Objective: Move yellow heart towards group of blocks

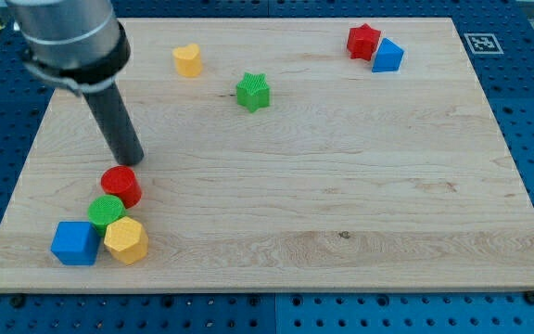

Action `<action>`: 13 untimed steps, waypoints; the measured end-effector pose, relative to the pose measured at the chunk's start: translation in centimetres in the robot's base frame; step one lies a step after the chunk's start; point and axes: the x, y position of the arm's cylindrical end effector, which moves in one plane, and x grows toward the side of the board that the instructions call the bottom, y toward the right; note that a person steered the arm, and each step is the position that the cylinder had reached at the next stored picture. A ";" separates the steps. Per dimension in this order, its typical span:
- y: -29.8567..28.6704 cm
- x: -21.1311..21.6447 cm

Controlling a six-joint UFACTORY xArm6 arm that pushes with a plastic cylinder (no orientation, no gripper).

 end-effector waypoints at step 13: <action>4.0 -9.3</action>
